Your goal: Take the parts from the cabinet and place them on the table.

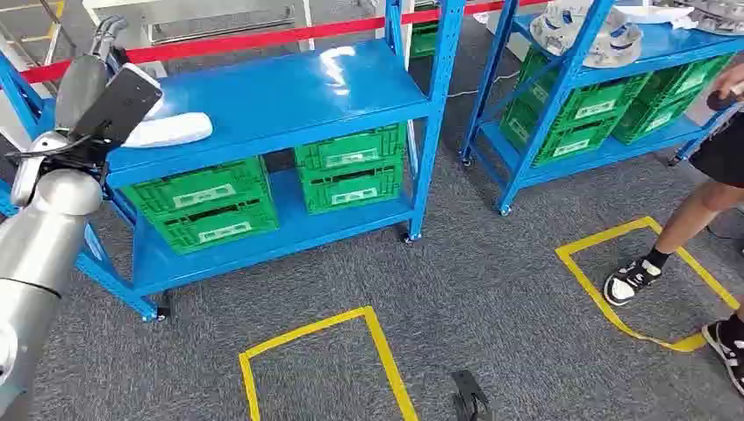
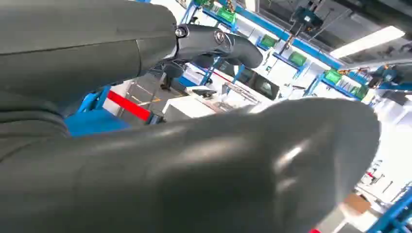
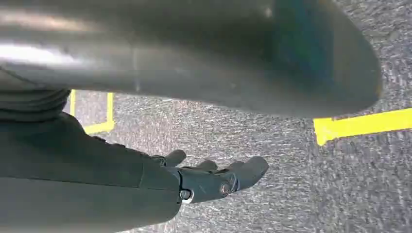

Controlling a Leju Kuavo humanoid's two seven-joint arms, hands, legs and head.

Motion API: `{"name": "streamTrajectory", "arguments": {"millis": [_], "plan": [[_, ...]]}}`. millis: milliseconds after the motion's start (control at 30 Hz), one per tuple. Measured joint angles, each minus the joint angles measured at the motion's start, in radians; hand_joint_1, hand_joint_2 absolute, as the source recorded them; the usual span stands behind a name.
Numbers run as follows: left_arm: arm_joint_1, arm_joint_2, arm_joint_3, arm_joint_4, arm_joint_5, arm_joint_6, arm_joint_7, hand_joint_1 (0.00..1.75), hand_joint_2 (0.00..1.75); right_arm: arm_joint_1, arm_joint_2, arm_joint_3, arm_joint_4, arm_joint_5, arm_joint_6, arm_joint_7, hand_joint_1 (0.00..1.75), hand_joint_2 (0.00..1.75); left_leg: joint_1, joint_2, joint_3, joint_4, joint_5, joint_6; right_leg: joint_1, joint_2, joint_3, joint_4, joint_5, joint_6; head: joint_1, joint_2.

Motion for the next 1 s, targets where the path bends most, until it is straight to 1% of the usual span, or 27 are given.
{"name": "streamTrajectory", "arguments": {"millis": [33,67,100,167,200,233,267,300,333,367,400,433,467,500,533,567,600,667,700,733,767,800,833,867,900,967,1000], "plan": [[0.001,0.000,-0.001,0.002,0.002,0.000,0.002,0.00,0.00,0.005,0.000,-0.001,0.000,-0.001,0.000,0.000,0.00,0.00,0.001,-0.003,0.027,-0.001,-0.021,-0.002,0.000,0.000,-0.030,-0.028,-0.024,0.000,0.000,0.000],[0.003,0.000,-0.002,0.005,0.006,0.000,0.003,0.00,0.00,0.010,0.000,-0.002,0.000,-0.002,-0.001,-0.001,0.00,0.00,0.002,-0.005,0.060,-0.002,-0.050,-0.007,0.000,0.000,-0.056,-0.082,-0.007,-0.001,0.001,0.000],[0.007,0.000,-0.005,0.008,0.009,0.000,0.005,0.00,0.00,0.013,0.000,-0.002,0.001,-0.002,-0.001,-0.001,0.00,0.00,0.003,-0.005,0.091,-0.002,-0.074,-0.009,0.000,-0.001,-0.072,-0.149,0.073,-0.002,0.001,0.000],[0.025,0.000,-0.011,0.021,0.011,0.000,0.005,0.00,0.00,0.030,0.000,-0.003,0.009,-0.002,0.000,0.000,0.00,0.00,-0.002,-0.008,0.146,0.008,-0.129,-0.015,0.003,-0.002,-0.097,-0.311,0.395,-0.009,0.002,0.000],[0.030,-0.004,-0.014,0.022,0.011,0.001,0.005,0.00,0.00,0.026,0.000,-0.004,0.010,-0.002,0.000,-0.002,0.00,0.00,-0.007,-0.016,0.146,-0.001,-0.157,-0.023,0.003,-0.005,-0.075,-0.293,0.402,-0.016,-0.002,0.000],[0.031,-0.004,-0.014,0.016,0.013,0.002,0.008,0.00,0.00,0.026,0.000,-0.004,0.010,-0.003,0.000,0.001,0.00,0.00,-0.004,-0.016,0.176,-0.011,-0.183,-0.027,0.006,-0.004,-0.067,-0.273,0.380,-0.024,-0.006,0.000],[0.023,-0.003,-0.014,0.006,0.020,0.005,0.008,0.00,0.00,0.024,0.000,-0.004,0.009,-0.002,-0.001,-0.003,0.00,0.00,-0.007,-0.016,0.196,0.014,-0.168,-0.037,0.004,-0.003,-0.058,-0.273,0.360,-0.032,-0.007,0.000],[0.002,-0.002,-0.014,0.001,0.027,0.009,0.009,0.00,0.00,0.015,0.000,-0.004,0.009,-0.002,-0.001,-0.002,0.00,0.00,-0.006,-0.016,0.160,0.076,-0.129,-0.038,0.003,-0.005,-0.038,-0.273,0.343,-0.039,-0.005,0.000],[-0.010,-0.002,-0.014,0.000,0.034,0.009,0.013,0.00,0.00,0.010,0.001,-0.004,0.009,-0.002,-0.001,0.000,0.00,0.00,-0.004,-0.007,0.112,0.166,-0.082,-0.044,-0.001,-0.004,-0.017,-0.280,0.326,-0.049,-0.003,0.000],[-0.016,0.000,-0.014,0.001,0.040,0.009,0.014,0.00,0.00,0.007,0.000,-0.005,0.009,-0.002,-0.003,-0.001,0.00,0.00,-0.004,0.010,0.055,0.254,-0.049,-0.052,-0.004,-0.005,0.012,-0.287,0.305,-0.053,-0.008,0.000],[-0.014,0.000,-0.015,0.002,0.043,0.008,0.017,0.00,0.00,0.004,-0.001,-0.007,0.009,-0.002,-0.003,0.000,0.00,0.00,0.000,0.019,-0.002,0.317,-0.060,-0.058,-0.007,-0.005,0.046,-0.298,0.287,-0.056,-0.005,0.000],[-0.009,0.001,-0.016,0.005,0.046,0.008,0.018,0.00,0.00,0.004,-0.002,-0.009,0.009,-0.001,-0.003,0.000,0.00,0.00,0.005,0.022,-0.045,0.345,-0.100,-0.063,-0.008,-0.005,0.077,-0.311,0.269,-0.056,-0.007,0.000],[-0.003,0.004,-0.016,0.008,0.053,0.005,0.021,0.00,0.00,0.005,-0.002,-0.011,0.009,-0.001,-0.003,0.002,0.00,0.00,0.011,0.023,-0.088,0.352,-0.164,-0.068,-0.011,-0.002,0.117,-0.326,0.251,-0.054,-0.006,0.000],[-0.002,0.007,-0.016,0.011,0.058,-0.001,0.023,0.00,0.00,0.007,-0.002,-0.012,0.009,0.000,-0.003,0.004,0.00,0.00,0.015,0.024,-0.123,0.341,-0.223,-0.072,-0.013,-0.001,0.154,-0.334,0.239,-0.053,-0.007,0.000],[-0.002,0.009,-0.016,0.015,0.069,-0.013,0.029,0.00,0.00,0.011,-0.002,-0.013,0.009,0.000,-0.004,0.005,0.00,0.00,0.018,0.026,-0.148,0.312,-0.264,-0.075,-0.016,0.004,0.191,-0.344,0.219,-0.052,-0.007,0.000],[-0.005,0.011,-0.016,0.018,0.090,-0.032,0.039,0.00,0.00,0.011,-0.001,-0.013,0.009,0.001,-0.004,0.005,0.00,0.00,0.019,0.026,-0.166,0.267,-0.264,-0.075,-0.017,0.005,0.224,-0.352,0.198,-0.052,-0.007,0.000],[-0.005,0.016,-0.016,0.023,0.115,-0.054,0.046,0.00,0.00,0.011,-0.001,-0.013,0.009,0.003,-0.004,0.004,0.00,0.00,0.019,0.027,-0.179,0.208,-0.238,-0.074,-0.018,0.008,0.255,-0.355,0.177,-0.050,-0.007,0.000],[0.001,0.019,-0.016,0.032,0.143,-0.076,0.050,0.00,0.00,0.011,-0.001,-0.014,0.009,0.004,-0.004,0.004,0.00,0.00,0.018,0.029,-0.190,0.115,-0.074,-0.067,-0.019,0.009,0.288,-0.357,0.150,-0.045,-0.007,0.000],[0.013,0.020,-0.016,0.041,0.160,-0.089,0.052,0.00,0.00,0.019,0.000,-0.015,0.012,0.004,-0.003,0.004,0.00,0.00,0.017,0.033,-0.193,0.034,0.112,-0.059,-0.021,0.013,0.297,-0.358,0.130,-0.040,-0.007,0.000],[0.020,0.029,-0.016,0.054,0.178,-0.100,0.054,0.00,0.00,0.011,0.001,-0.018,0.015,0.005,-0.002,0.003,0.00,0.00,0.009,0.039,-0.207,-0.043,0.188,-0.056,-0.012,0.021,0.310,-0.335,0.105,-0.029,-0.013,0.000],[0.028,0.028,-0.016,0.051,0.184,-0.109,0.060,0.00,0.00,0.005,0.000,-0.019,0.014,0.006,-0.002,0.008,0.00,0.00,0.005,0.025,-0.194,-0.005,0.209,-0.055,-0.008,0.017,0.337,-0.343,0.068,-0.024,0.006,0.000],[0.029,0.035,-0.016,0.046,0.189,-0.108,0.055,0.00,0.00,0.002,0.000,-0.020,0.012,0.008,-0.002,0.006,0.00,0.00,0.006,0.021,-0.189,0.016,0.186,-0.055,-0.014,0.018,0.367,-0.356,0.042,-0.023,0.003,0.000],[0.013,0.038,-0.016,0.044,0.192,-0.108,0.054,0.00,0.00,-0.001,0.000,-0.020,0.010,0.008,-0.002,0.004,0.00,0.00,0.005,0.020,-0.181,0.022,0.170,-0.050,-0.011,0.017,0.388,-0.372,0.034,-0.016,-0.008,0.000],[-0.001,0.034,-0.016,0.040,0.196,-0.108,0.053,0.00,0.00,-0.004,-0.002,-0.020,0.010,0.009,-0.003,0.004,0.00,0.00,0.020,0.018,-0.171,0.012,0.170,-0.042,-0.014,0.015,0.413,-0.376,0.029,-0.010,-0.008,0.000],[-0.011,0.028,-0.016,0.036,0.198,-0.108,0.051,0.00,0.00,-0.006,-0.004,-0.020,0.010,0.010,-0.002,0.003,0.00,0.00,0.016,0.013,-0.164,0.009,0.166,-0.037,-0.013,0.009,0.402,-0.355,0.023,-0.008,-0.005,0.000],[-0.019,0.025,-0.016,0.036,0.209,-0.109,0.049,0.00,0.00,-0.010,-0.004,-0.021,0.010,0.010,-0.002,0.004,0.00,0.00,0.013,0.012,-0.160,0.009,0.155,-0.019,-0.012,0.001,0.294,-0.188,-0.058,-0.007,0.002,0.000],[-0.013,0.025,-0.016,0.036,0.215,-0.112,0.048,0.00,0.00,-0.012,-0.004,-0.021,0.010,0.010,-0.002,0.003,0.00,0.00,0.010,0.011,-0.159,0.010,0.150,-0.015,-0.010,0.001,0.242,-0.116,-0.082,-0.007,0.001,0.000]]}}
